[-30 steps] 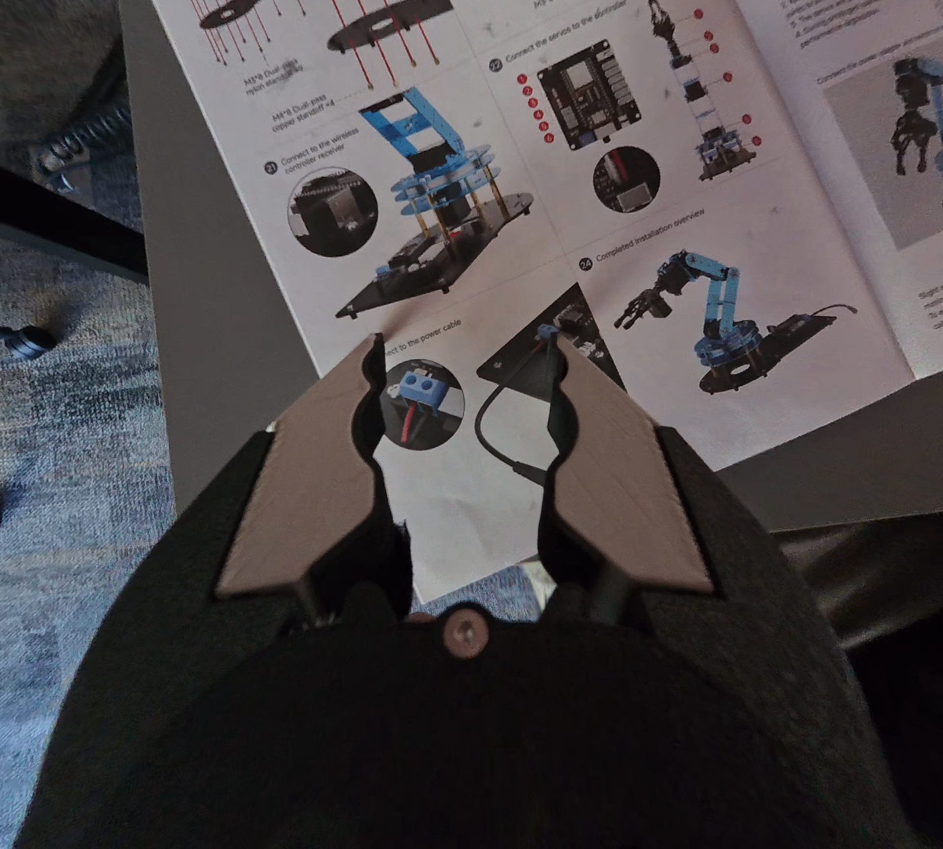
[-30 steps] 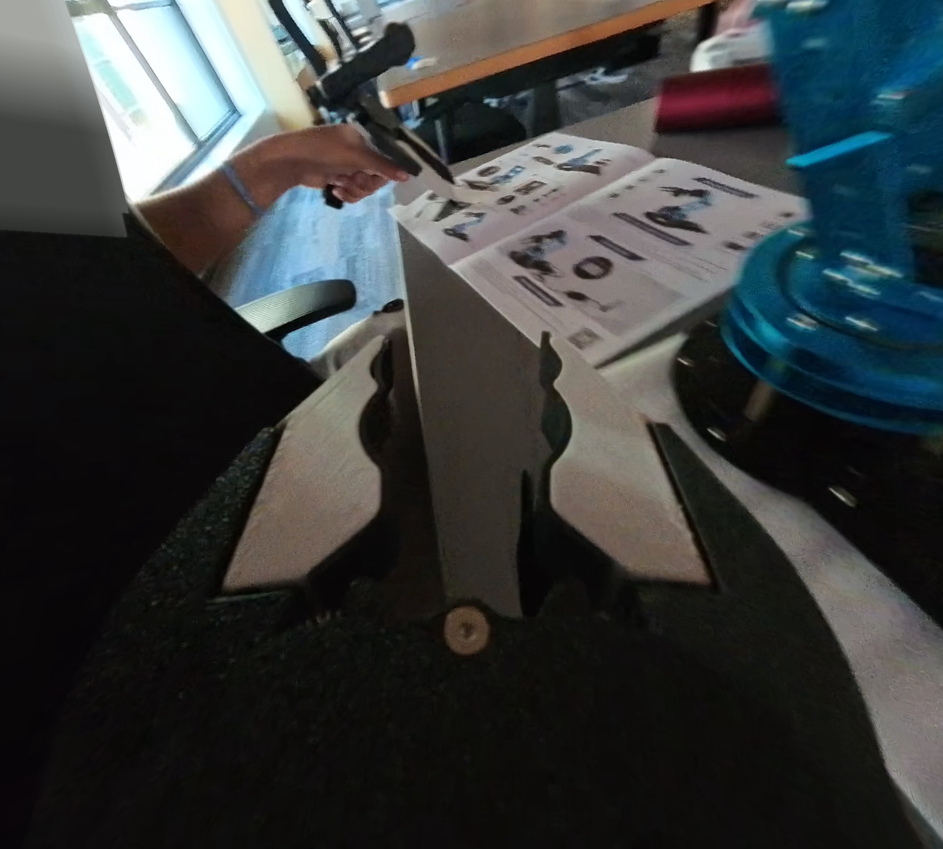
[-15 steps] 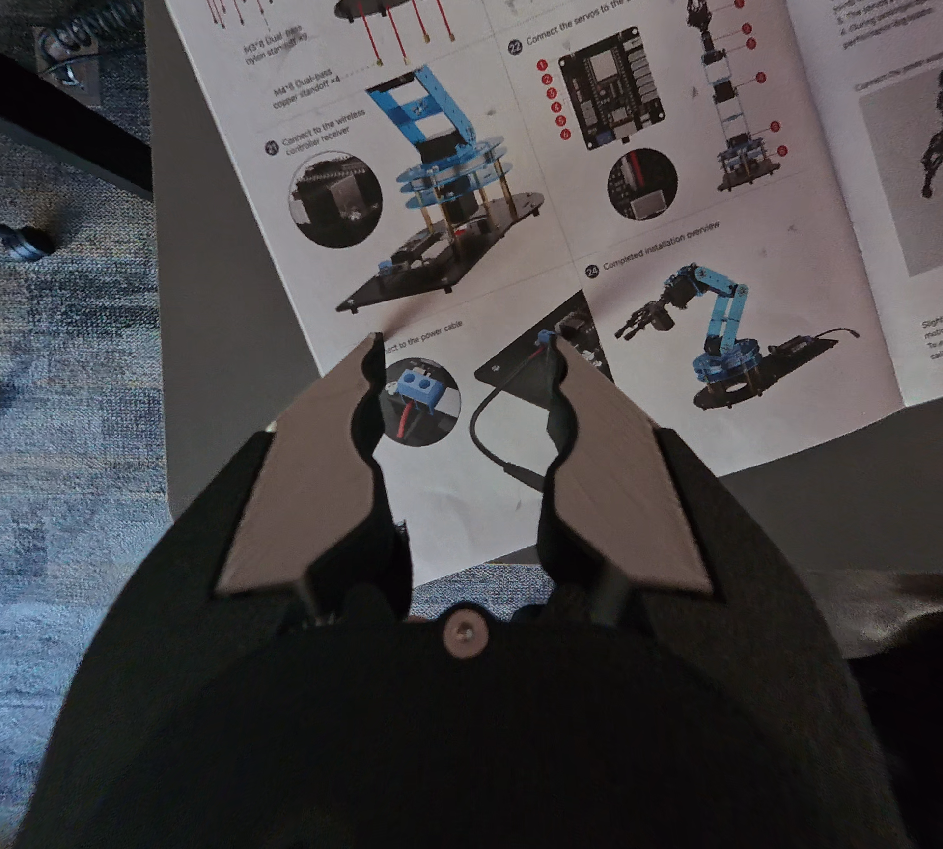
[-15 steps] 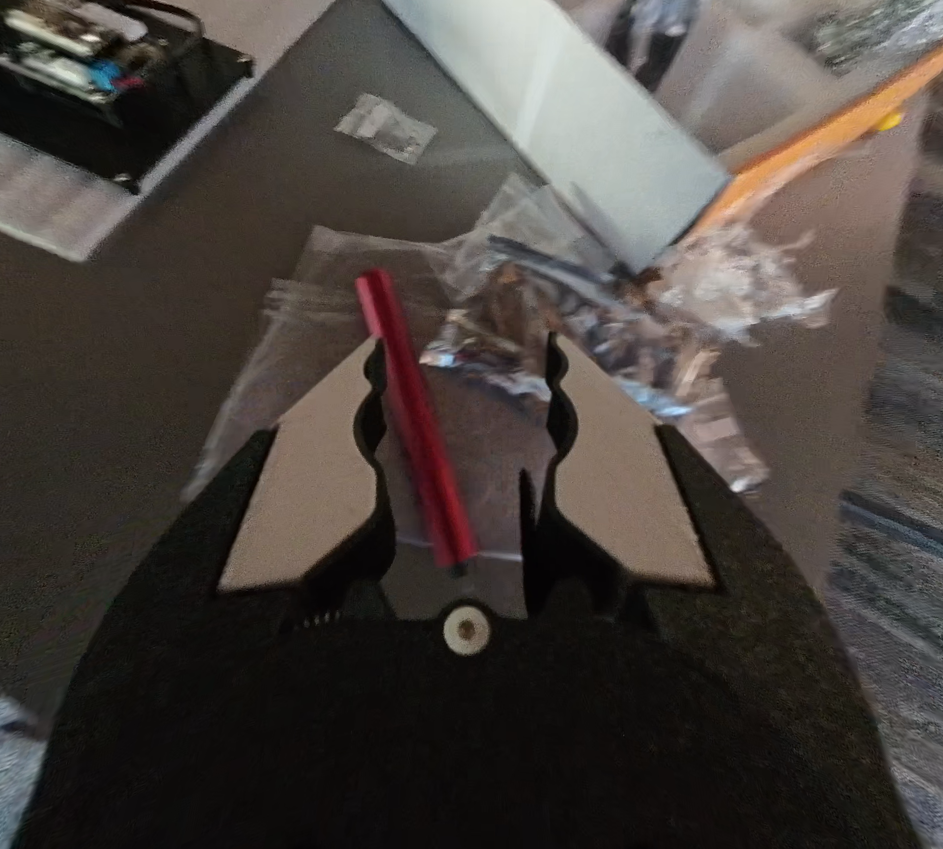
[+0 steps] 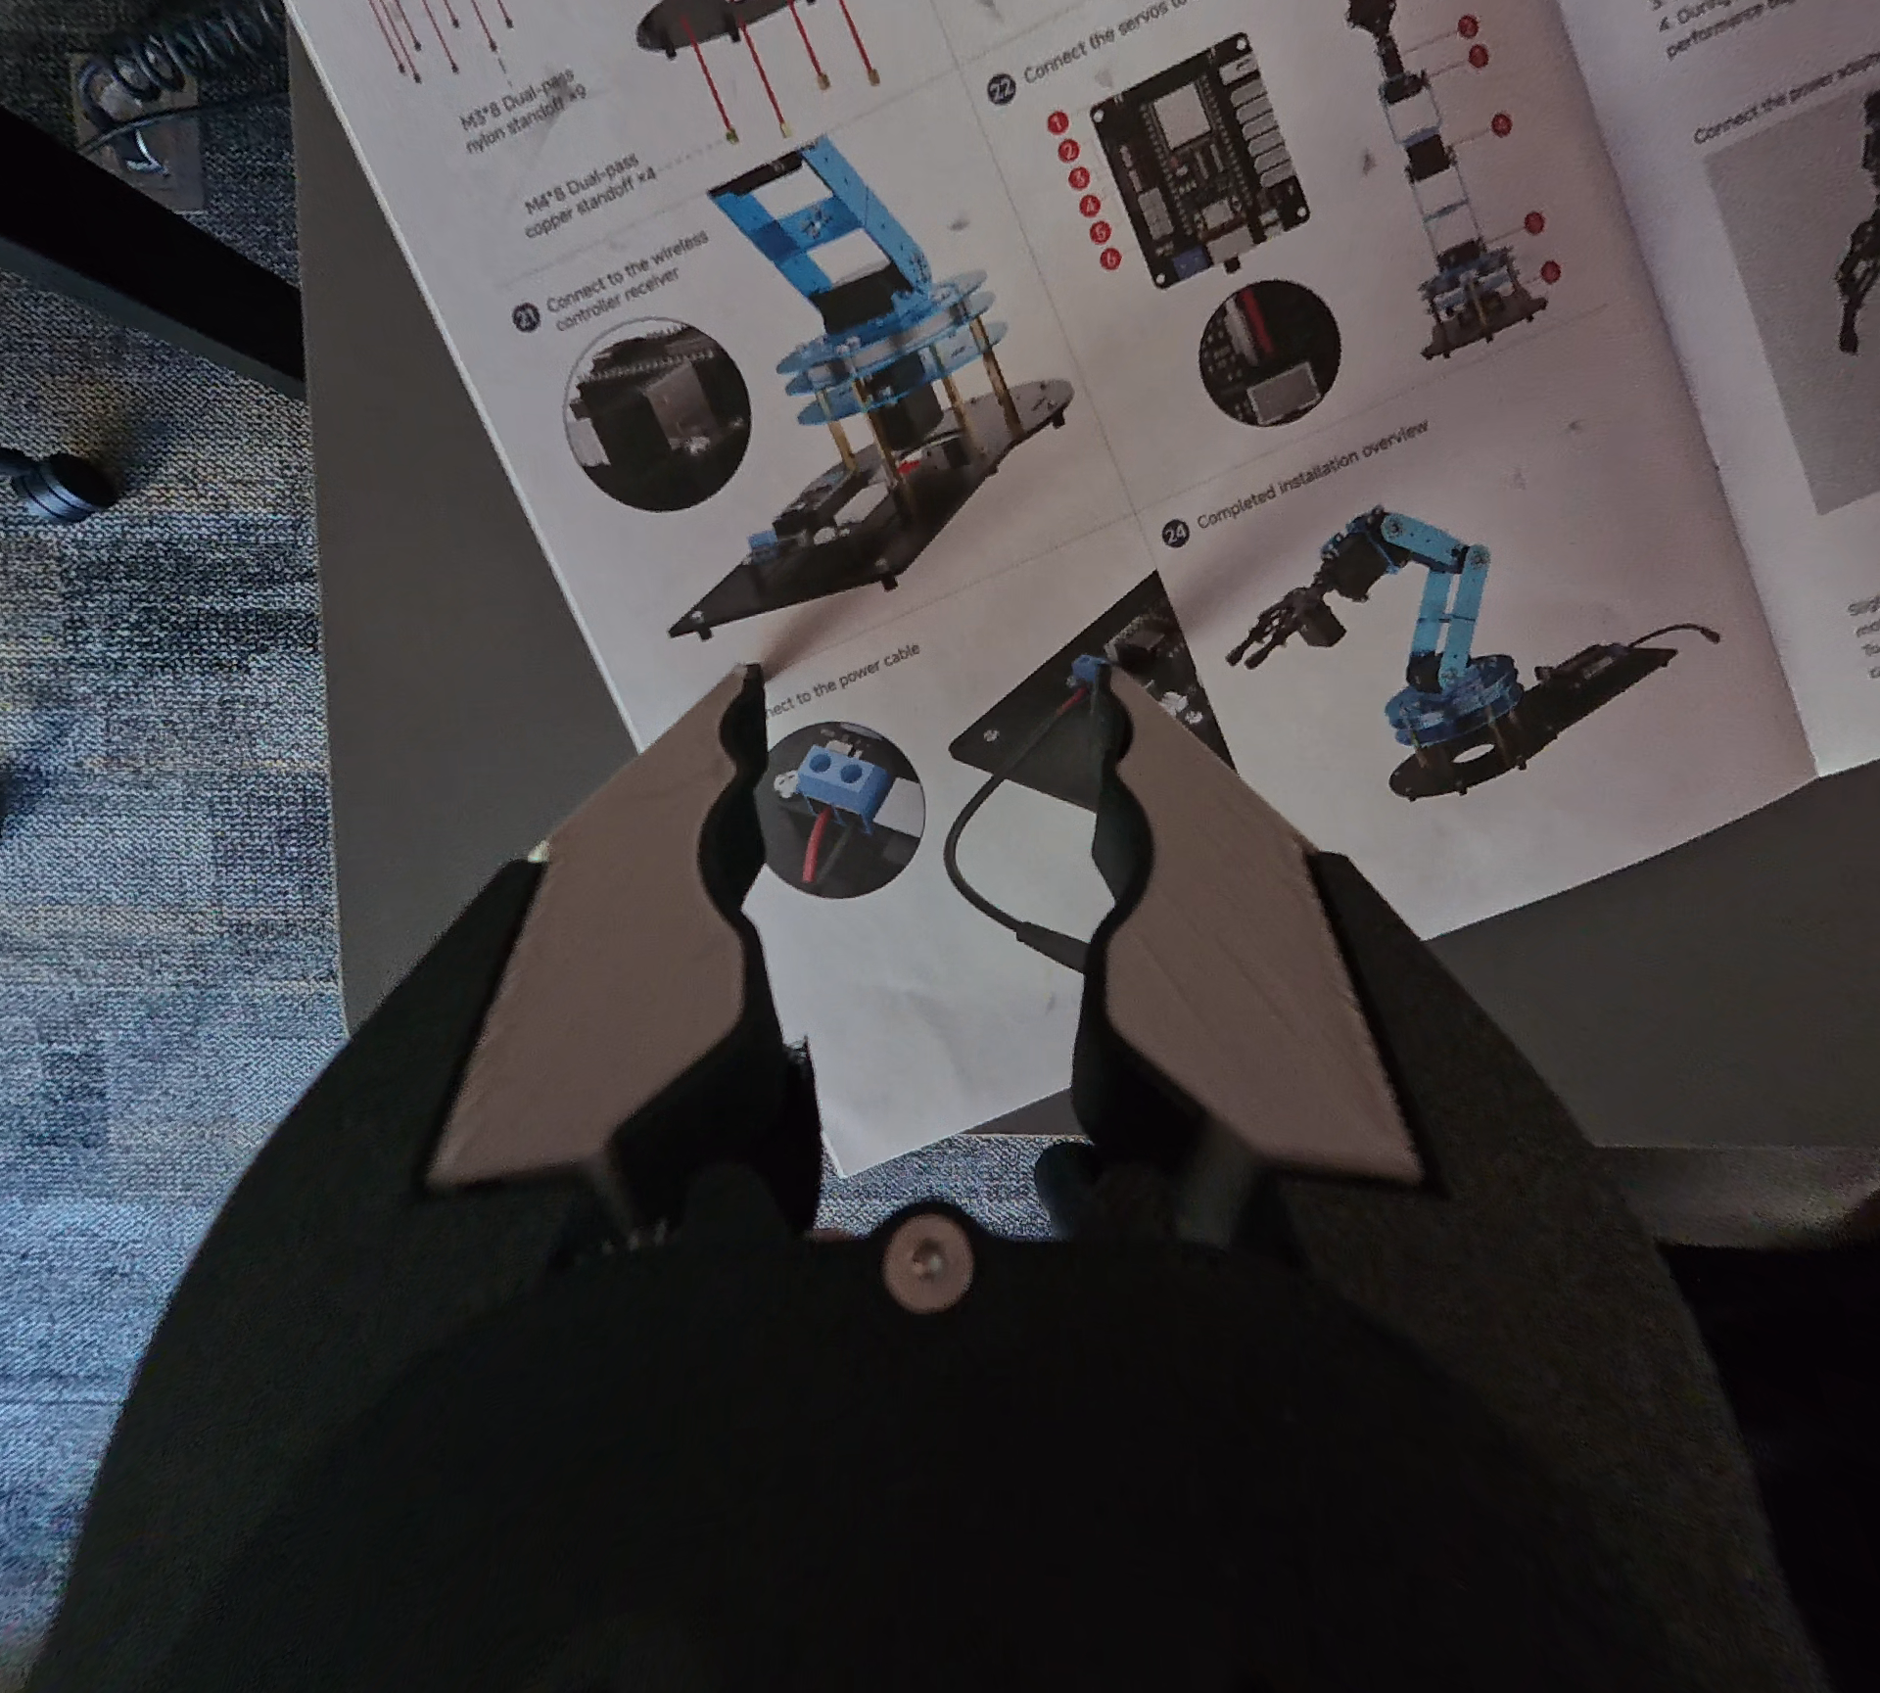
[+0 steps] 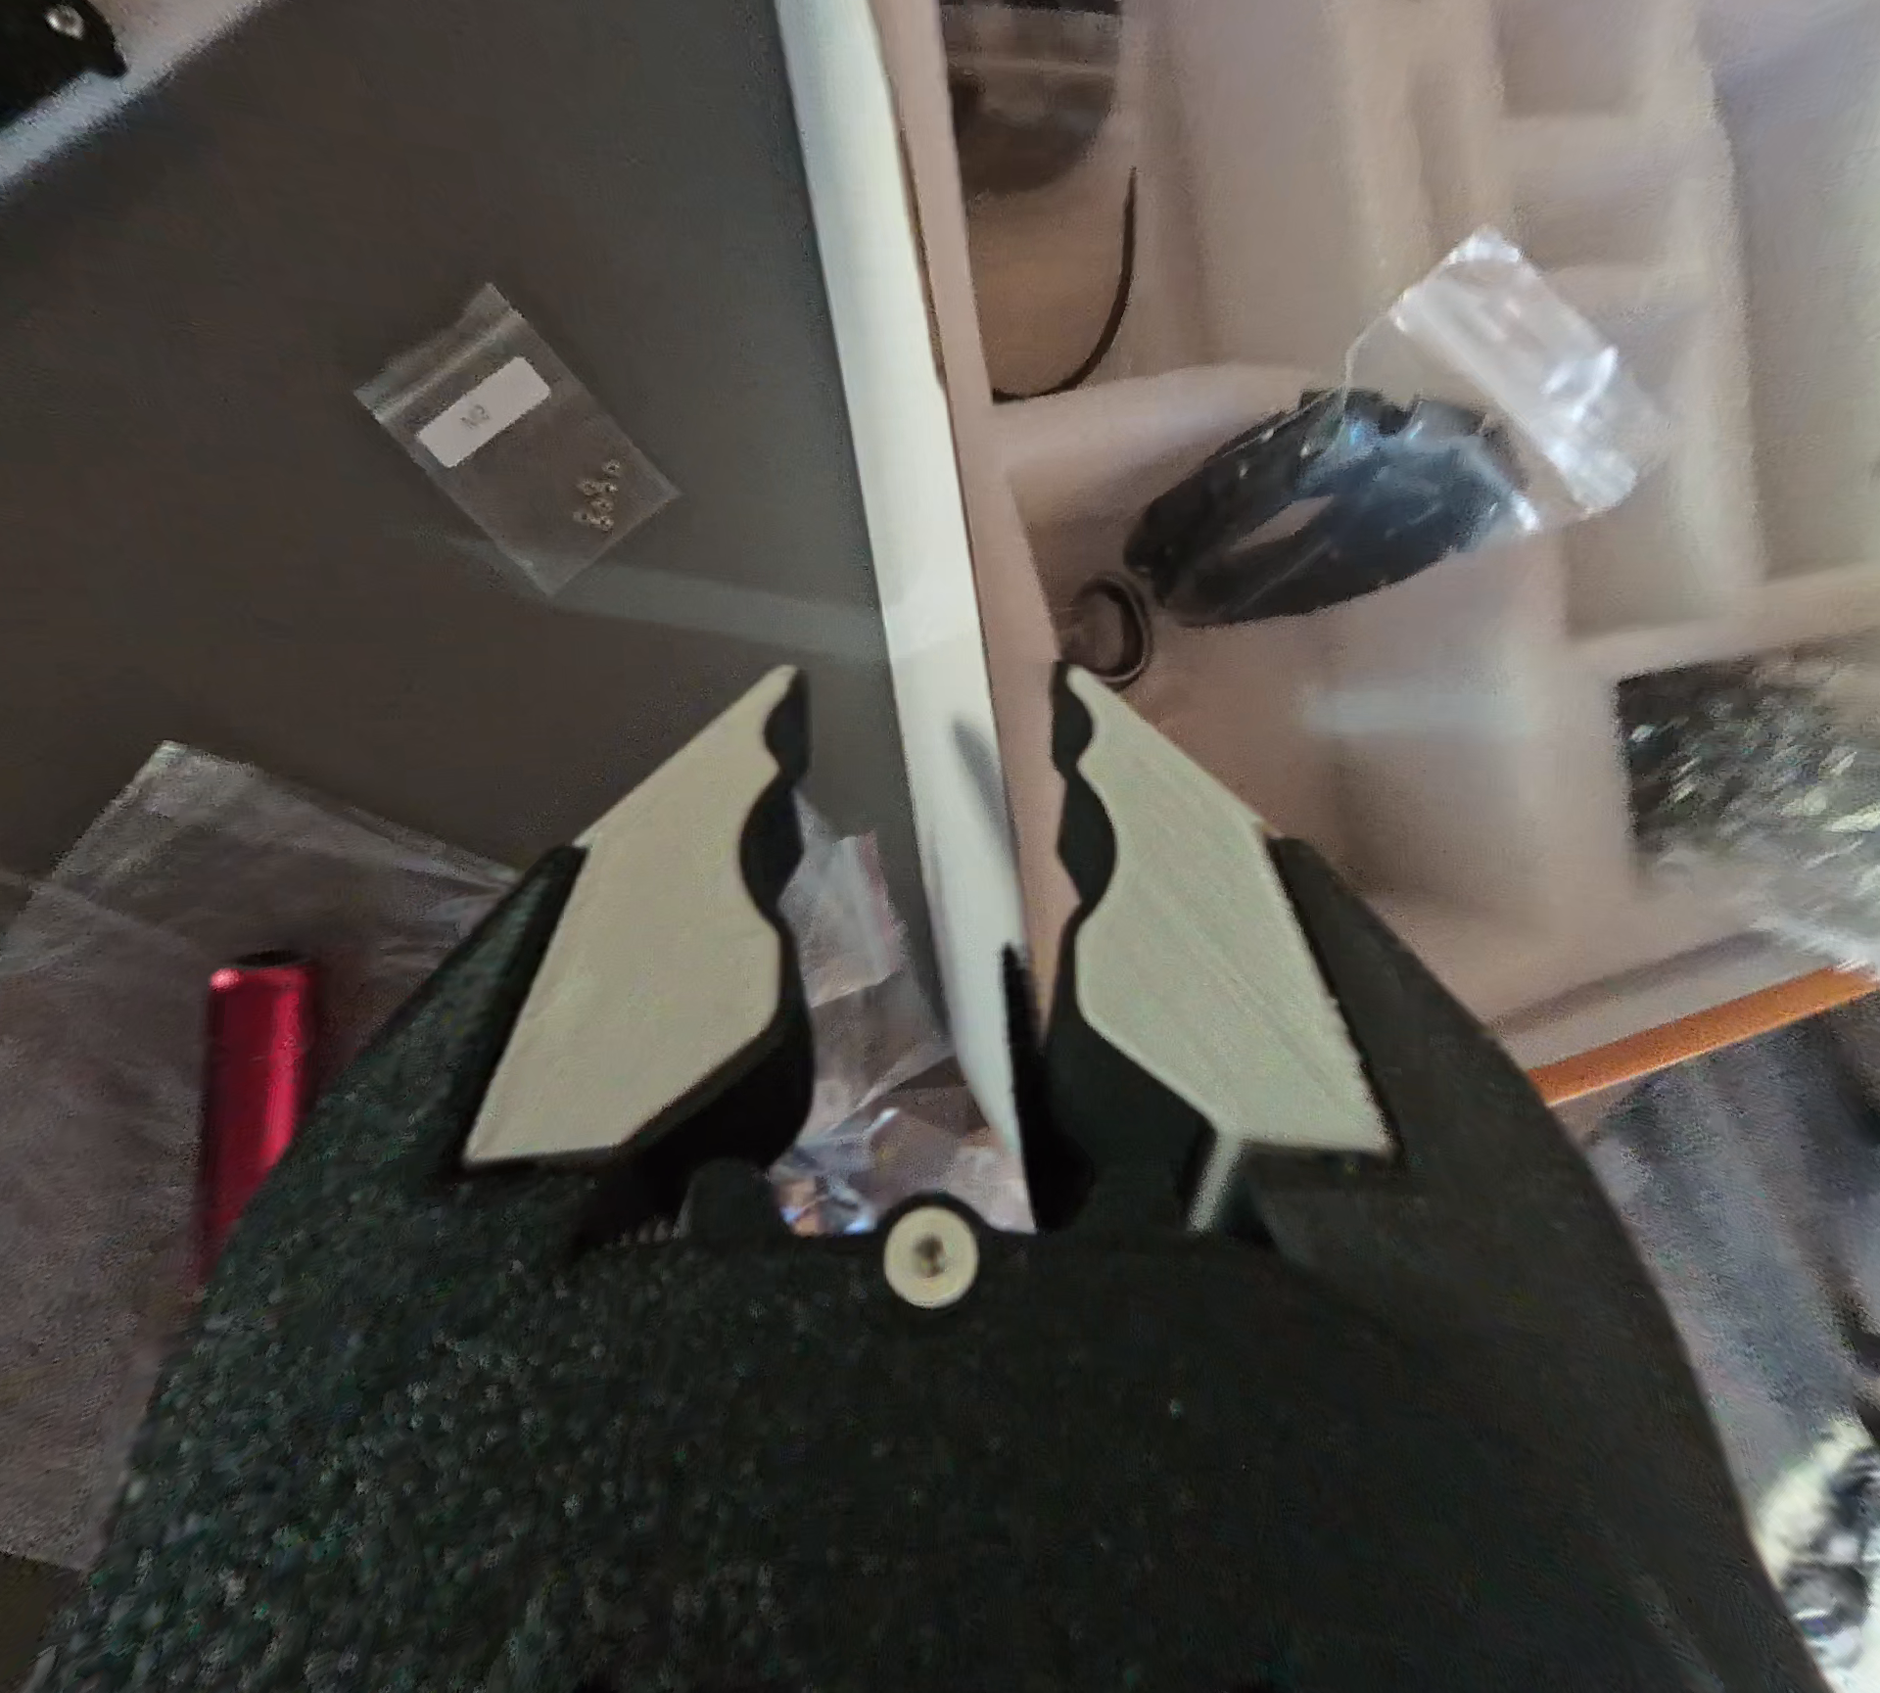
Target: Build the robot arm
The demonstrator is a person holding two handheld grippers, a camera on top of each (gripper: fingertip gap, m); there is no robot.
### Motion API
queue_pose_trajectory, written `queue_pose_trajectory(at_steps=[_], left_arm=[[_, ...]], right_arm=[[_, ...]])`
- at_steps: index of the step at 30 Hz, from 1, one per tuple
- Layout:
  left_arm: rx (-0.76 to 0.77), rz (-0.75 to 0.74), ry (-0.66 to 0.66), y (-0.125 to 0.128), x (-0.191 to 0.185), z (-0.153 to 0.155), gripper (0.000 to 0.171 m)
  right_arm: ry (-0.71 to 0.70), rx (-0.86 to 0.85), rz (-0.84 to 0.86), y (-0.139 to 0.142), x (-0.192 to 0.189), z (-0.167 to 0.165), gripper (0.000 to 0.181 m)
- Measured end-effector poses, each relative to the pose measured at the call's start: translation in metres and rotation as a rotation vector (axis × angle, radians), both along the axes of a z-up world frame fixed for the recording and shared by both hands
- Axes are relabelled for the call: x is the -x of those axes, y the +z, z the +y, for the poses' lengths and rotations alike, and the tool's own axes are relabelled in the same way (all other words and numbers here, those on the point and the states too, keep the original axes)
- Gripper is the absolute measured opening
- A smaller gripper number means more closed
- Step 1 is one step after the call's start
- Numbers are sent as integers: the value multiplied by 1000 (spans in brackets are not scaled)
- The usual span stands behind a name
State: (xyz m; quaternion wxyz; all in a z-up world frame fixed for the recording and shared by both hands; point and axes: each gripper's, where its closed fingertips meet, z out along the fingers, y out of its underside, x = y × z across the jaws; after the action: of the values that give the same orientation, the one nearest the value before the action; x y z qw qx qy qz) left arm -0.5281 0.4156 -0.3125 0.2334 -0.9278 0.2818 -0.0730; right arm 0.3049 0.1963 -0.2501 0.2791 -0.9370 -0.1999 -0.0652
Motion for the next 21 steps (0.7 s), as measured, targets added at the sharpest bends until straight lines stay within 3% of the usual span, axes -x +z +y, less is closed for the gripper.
queue_pose_trajectory(at_steps=[2, 5, 11, 14, 17, 18, 21], left_arm=[[7, 5, 20, 0, 0, -1, 64], [16, 19, 58, 0, 1, -3, 63], [-8, 10, 79, 1, -1, -4, 60], [-67, 47, 59, 3, 0, -3, 60], [-152, 129, 46, 9, -1, 0, 65], [-178, 120, 58, 12, -5, 1, 73], [-277, -55, 130, 37, -21, 0, 76]], right_arm=[[71, 20, -25, 3, 1, 11, 24], [159, 73, -101, -1, -6, 15, 8], [530, 196, -183, -1, -8, 10, 6], [559, 254, -72, -1, -18, 9, 6], [503, 309, -6, -2, -30, 6, 5], [492, 310, -13, -1, -32, 5, 5], [398, 233, -2, 12, -32, 0, 10]])
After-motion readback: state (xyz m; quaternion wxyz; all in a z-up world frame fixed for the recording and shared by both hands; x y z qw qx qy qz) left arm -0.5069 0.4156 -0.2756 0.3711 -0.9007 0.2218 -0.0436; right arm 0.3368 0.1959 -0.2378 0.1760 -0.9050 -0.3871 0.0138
